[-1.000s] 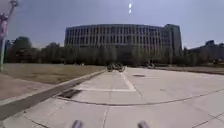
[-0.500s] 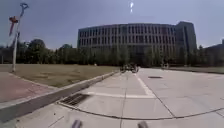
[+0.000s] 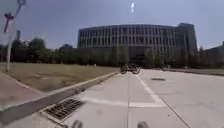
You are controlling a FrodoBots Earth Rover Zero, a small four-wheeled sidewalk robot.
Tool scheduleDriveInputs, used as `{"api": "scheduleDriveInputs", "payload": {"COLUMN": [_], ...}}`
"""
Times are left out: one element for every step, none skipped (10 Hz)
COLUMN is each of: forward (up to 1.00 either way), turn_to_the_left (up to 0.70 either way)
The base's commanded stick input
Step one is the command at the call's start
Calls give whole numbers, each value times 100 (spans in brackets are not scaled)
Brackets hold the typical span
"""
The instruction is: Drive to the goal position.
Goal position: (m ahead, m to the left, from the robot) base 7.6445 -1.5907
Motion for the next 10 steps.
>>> {"api": "scheduleDriveInputs", "payload": {"forward": [85, 85, 85, 85, 85, 85, 85, 85, 85, 85], "turn_to_the_left": [-34, -34, -34, -34, -34, -34, -34, -34, -34, -34]}}
